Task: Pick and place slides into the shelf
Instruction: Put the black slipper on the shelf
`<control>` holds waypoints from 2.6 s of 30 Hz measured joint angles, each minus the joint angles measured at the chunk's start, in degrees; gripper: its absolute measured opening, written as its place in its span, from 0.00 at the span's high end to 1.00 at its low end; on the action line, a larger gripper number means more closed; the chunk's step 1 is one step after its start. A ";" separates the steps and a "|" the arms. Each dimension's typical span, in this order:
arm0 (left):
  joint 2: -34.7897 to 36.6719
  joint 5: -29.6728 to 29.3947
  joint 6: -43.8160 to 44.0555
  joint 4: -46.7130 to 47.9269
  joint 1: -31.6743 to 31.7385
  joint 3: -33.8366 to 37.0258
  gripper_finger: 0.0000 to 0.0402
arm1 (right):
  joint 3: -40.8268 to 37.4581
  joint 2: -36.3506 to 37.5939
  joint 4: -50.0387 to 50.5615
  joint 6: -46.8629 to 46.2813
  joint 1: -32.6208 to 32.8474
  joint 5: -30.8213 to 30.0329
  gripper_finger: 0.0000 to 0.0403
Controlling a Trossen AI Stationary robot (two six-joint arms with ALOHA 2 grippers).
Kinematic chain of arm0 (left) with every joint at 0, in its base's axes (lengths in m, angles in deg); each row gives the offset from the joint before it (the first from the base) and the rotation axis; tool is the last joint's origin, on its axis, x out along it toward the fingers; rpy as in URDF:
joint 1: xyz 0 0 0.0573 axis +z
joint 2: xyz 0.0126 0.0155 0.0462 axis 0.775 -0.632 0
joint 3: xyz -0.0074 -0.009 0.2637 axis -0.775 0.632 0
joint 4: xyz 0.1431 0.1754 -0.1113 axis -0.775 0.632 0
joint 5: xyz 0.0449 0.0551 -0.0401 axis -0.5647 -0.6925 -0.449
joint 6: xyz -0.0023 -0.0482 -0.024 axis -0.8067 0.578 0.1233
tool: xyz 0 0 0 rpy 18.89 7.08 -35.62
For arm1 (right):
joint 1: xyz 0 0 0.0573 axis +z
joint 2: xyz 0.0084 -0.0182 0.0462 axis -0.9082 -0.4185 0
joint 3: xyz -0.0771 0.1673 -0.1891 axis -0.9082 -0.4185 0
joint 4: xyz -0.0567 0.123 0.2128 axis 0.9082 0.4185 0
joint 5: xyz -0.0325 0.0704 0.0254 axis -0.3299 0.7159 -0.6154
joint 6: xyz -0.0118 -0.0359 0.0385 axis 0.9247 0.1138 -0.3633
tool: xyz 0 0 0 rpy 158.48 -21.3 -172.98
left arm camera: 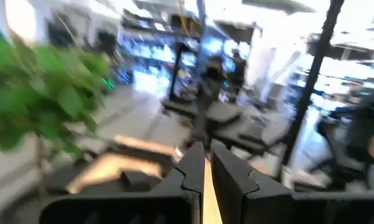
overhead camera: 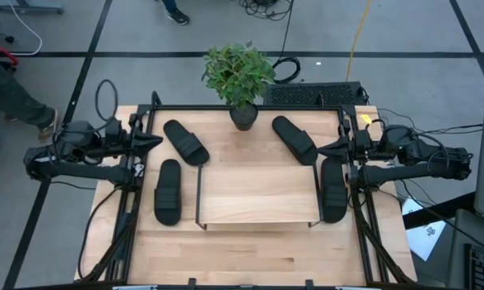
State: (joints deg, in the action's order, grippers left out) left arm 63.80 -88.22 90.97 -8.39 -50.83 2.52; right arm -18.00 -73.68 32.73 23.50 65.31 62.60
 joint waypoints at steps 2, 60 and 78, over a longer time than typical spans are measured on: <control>-1.10 -2.99 -2.06 -1.46 0.01 0.03 0.94 | 0.00 -0.15 0.02 -0.14 0.00 0.02 1.00; -13.08 -17.76 -15.16 4.44 0.00 0.06 0.95 | 15.42 -9.39 58.15 -9.93 -1.22 -31.05 0.32; -13.08 -17.90 -14.67 4.47 0.00 0.06 0.95 | 17.29 -18.35 71.45 -13.84 -1.25 -5.24 0.21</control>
State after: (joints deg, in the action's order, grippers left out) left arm 50.72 -106.12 76.30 -3.92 -50.83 2.58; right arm -0.71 -92.04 104.18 9.67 64.07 57.36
